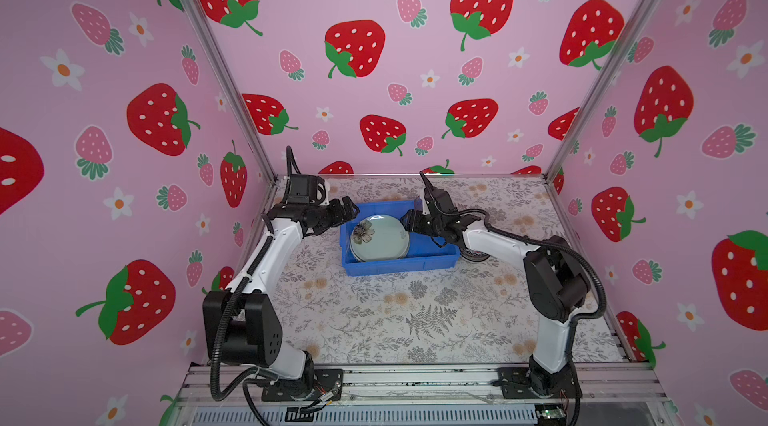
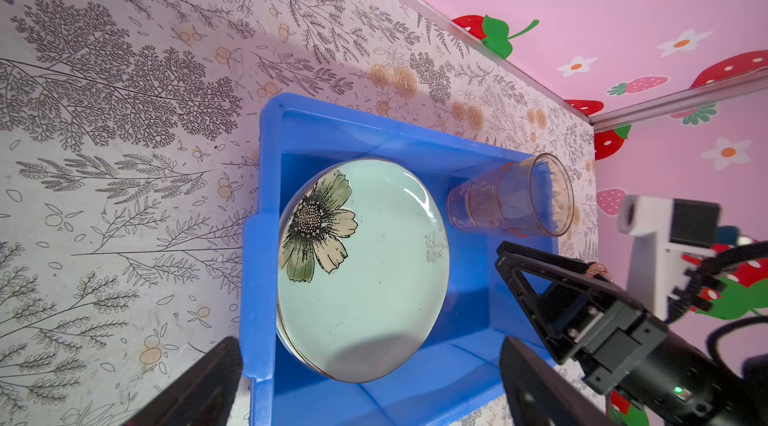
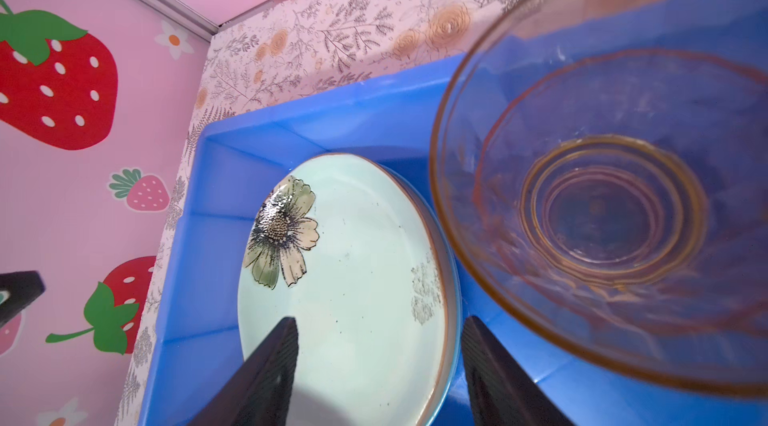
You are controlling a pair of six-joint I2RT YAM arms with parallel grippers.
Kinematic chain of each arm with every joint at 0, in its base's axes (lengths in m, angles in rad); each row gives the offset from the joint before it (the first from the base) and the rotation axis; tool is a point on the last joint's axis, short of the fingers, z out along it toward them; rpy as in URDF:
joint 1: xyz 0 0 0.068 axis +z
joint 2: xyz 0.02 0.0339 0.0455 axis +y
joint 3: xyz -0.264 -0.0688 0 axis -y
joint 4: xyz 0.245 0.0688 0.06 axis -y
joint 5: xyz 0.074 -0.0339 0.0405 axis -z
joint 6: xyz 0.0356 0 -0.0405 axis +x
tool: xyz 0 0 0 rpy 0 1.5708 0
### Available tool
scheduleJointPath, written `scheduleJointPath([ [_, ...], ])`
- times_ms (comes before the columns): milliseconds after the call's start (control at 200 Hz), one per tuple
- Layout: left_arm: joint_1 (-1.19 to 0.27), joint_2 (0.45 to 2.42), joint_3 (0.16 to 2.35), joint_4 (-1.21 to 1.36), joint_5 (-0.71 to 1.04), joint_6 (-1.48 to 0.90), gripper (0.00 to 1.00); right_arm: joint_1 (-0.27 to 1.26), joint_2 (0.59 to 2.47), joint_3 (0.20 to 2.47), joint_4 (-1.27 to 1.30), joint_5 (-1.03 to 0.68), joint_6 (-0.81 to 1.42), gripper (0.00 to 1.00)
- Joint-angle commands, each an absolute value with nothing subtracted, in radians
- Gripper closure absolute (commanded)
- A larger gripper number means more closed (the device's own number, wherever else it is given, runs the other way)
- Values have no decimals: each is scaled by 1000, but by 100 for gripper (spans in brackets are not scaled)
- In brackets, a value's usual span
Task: Place the mixed dishes into the plastic bin
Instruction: 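Raise the left gripper over the bin while the right gripper moves to the bowl stack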
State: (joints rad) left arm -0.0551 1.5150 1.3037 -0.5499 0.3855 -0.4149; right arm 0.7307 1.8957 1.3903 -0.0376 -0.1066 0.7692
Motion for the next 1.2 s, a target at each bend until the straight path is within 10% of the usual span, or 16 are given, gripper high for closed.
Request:
scheduleJointPath([
  [0,-49,1496,1305,-552,390,-399,1,734,1814,1424,-92,-62,729,30],
  [205,-51,1499,1304,-552,401,-403,1,735,1671,1411,-163,-21,672,0],
  [815,-419,1487,1453,-651,248,-535,1,392,1232,1138,-420,54,601,0],
  [1196,-607,1713,1690,-640,259,-560,1,256,1195,1040,-542,-99,554,22],
])
